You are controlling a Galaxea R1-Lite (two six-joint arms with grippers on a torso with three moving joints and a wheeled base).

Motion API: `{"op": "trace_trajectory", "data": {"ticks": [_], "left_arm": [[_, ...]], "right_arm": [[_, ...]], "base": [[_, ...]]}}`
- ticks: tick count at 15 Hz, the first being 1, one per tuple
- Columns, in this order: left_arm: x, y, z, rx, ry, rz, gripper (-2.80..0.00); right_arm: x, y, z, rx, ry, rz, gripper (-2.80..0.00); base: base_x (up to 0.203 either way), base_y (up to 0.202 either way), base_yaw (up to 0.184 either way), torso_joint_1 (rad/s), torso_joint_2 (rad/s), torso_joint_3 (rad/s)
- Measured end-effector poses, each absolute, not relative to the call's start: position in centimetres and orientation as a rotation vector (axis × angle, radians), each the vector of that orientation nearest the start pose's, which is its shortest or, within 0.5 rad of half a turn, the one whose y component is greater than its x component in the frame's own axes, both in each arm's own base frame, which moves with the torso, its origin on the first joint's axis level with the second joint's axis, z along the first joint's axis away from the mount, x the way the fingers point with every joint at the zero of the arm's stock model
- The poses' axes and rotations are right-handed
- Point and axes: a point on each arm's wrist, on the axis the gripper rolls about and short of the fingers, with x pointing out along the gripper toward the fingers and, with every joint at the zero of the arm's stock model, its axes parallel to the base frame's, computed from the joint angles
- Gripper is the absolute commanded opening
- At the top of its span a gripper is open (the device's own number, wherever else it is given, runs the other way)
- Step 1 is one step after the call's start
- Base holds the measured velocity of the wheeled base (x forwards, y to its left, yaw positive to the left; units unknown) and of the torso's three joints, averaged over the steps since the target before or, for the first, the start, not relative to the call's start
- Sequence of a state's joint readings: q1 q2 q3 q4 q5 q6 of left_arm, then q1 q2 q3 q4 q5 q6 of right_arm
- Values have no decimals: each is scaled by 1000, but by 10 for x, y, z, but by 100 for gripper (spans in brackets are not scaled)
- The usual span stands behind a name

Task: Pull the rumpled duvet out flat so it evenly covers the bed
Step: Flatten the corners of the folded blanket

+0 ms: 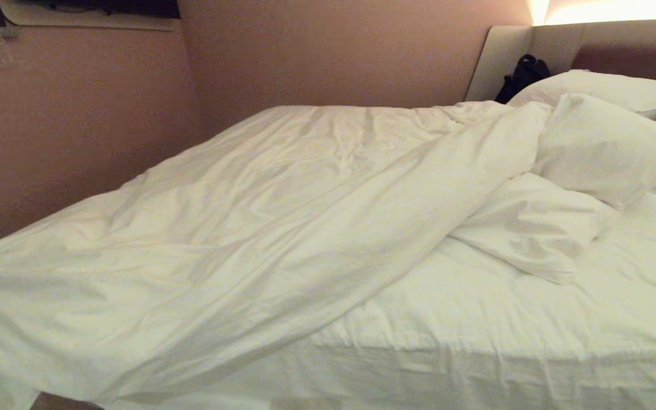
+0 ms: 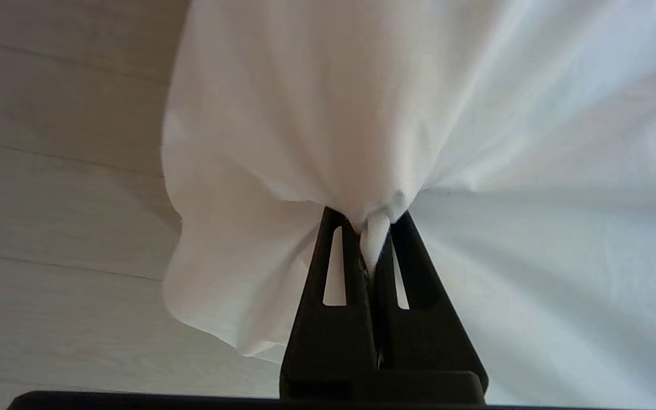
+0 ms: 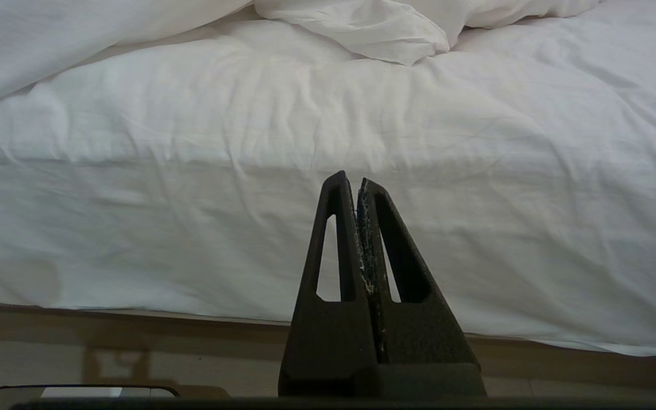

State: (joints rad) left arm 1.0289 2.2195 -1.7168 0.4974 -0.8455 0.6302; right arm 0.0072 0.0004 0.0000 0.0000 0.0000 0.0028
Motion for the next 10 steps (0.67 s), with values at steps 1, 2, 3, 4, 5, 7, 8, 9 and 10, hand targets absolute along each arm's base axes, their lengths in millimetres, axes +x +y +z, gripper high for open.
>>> {"op": "trace_trajectory", "data": {"ticks": [1,2,3,4,5,7,8,9,10], "left_arm": [[231,354,142,-190,600,-15,-280],[230,356,141,-185,607,-1,-280],[230,358,140,-182,617,13,-280],[229,361,139,-181,622,24,-280],[228,363,138,-184,624,30,-280],[226,367,137,-187,623,38,-280],[225,368,137,-188,622,42,-280],[224,370,137,-189,621,49,-280],[222,373,137,-193,617,59,-280]], "right_arm": [[-23,0,75,3,0,7,-280],[-23,0,75,3,0,7,-280],[-23,0,75,3,0,7,-280],[-23,0,75,3,0,7,-280],[-23,0,75,3,1,7,-280],[-23,0,75,3,0,7,-280],[-23,0,75,3,0,7,-280],[-23,0,75,3,0,7,-280],[-23,0,75,3,0,7,-280]], "base": [[0,0,0,0,0,0],[0,0,0,0,0,0],[0,0,0,0,0,0],[0,0,0,0,0,0],[0,0,0,0,0,0],[0,0,0,0,0,0],[0,0,0,0,0,0],[0,0,0,0,0,0],[0,0,0,0,0,0]]}}
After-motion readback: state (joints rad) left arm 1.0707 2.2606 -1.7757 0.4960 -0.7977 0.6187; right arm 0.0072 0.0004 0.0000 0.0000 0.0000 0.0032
